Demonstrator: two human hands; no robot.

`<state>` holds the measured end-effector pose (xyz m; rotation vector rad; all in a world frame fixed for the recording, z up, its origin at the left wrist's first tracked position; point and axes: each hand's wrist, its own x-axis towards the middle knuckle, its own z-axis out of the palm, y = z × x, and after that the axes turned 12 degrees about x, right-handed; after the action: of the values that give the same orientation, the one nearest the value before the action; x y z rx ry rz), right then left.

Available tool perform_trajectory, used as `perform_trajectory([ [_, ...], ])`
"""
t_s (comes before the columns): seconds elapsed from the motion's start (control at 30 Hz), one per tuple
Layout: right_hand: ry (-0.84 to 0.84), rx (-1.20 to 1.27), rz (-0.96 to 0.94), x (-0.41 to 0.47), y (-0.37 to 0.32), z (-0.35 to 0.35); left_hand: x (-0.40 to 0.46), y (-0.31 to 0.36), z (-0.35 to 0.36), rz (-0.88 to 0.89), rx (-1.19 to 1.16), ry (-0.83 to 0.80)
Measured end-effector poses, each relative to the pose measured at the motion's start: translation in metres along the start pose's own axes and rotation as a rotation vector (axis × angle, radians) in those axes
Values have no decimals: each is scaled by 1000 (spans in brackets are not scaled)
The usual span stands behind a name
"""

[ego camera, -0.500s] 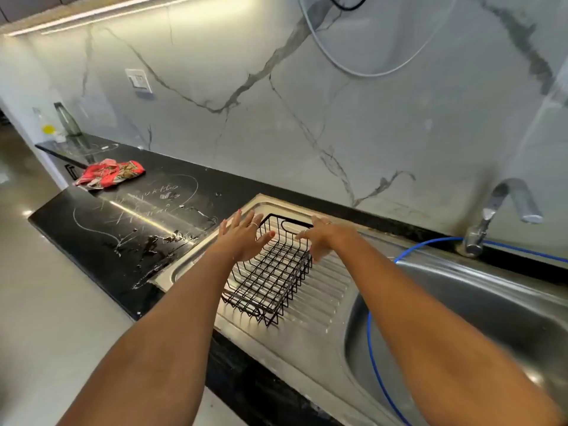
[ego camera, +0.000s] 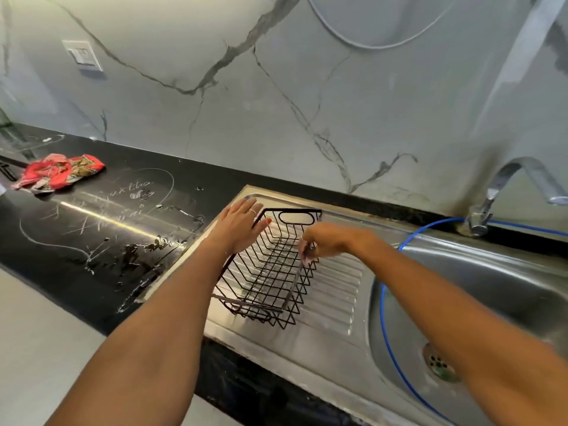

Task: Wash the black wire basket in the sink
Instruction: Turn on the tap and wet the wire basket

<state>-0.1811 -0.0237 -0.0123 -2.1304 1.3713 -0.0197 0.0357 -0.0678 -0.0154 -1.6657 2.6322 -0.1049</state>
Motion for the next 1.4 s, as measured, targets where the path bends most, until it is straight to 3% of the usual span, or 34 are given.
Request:
perform_trajectory([
  [0.13, 149, -25, -52, -14, -28, -31, 21, -18, -21, -87, -72, 24],
  [0.27, 165, 108, -83, -48, -34, -53, 41, -19, -42, -112, -150, 94],
  [0.43, 319, 324, 77, -125, -15, -63, 60, 31, -37, -3, -147, 24],
  [0.63, 559, 502, 265, -218, 31, -50, 85, 138, -31, 259, -192, 17],
  [0.83, 682, 680, 426, -278, 73, -21, 91, 210, -16, 396, -209, 10],
  [1.03, 694, 752, 544, -298, 120, -2, 91, 250, 6, 409, -201, -56],
  [1.4, 443, 912, 659, -257, 222, 51, 75, 302, 35, 324, -251, -88],
])
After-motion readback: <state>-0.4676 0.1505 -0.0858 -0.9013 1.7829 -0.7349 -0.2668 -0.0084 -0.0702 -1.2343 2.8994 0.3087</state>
